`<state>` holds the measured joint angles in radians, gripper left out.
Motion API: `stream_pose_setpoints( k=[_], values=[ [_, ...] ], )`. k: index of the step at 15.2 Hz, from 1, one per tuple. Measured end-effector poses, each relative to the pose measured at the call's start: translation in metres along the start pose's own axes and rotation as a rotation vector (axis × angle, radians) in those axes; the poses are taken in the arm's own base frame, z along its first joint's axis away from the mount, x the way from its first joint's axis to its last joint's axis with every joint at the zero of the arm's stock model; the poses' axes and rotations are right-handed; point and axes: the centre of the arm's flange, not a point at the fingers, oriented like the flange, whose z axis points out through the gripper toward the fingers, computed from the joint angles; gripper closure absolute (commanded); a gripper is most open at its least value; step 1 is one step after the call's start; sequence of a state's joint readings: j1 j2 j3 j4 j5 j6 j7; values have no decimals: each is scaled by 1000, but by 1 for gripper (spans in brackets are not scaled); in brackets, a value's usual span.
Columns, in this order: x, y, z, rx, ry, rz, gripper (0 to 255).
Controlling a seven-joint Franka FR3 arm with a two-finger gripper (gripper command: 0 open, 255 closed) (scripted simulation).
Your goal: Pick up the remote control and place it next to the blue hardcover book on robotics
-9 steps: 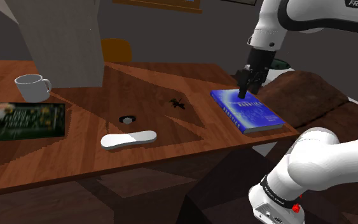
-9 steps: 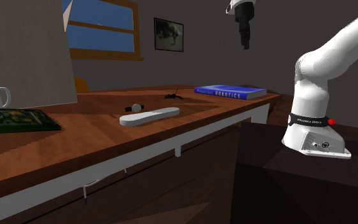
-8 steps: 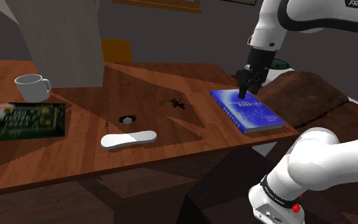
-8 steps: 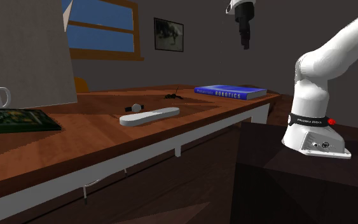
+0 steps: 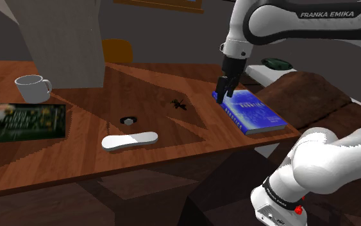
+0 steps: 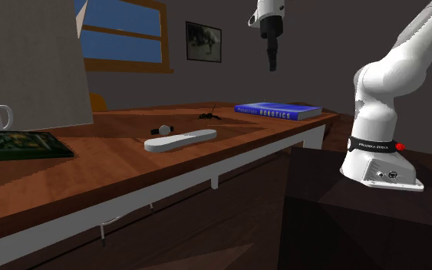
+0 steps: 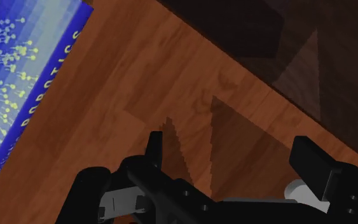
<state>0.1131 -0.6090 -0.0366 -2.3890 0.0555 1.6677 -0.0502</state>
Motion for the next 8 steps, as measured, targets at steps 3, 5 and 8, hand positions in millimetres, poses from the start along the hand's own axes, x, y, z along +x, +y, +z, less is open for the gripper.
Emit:
stream_pose_setpoints(
  k=[3,5,8],
  values=[
    [33,-17,14,-10,6,-93,0],
    [51,-26,23,-17,10,-156,0],
    [81,-49,39,-27,16,-250,0]
  ],
)
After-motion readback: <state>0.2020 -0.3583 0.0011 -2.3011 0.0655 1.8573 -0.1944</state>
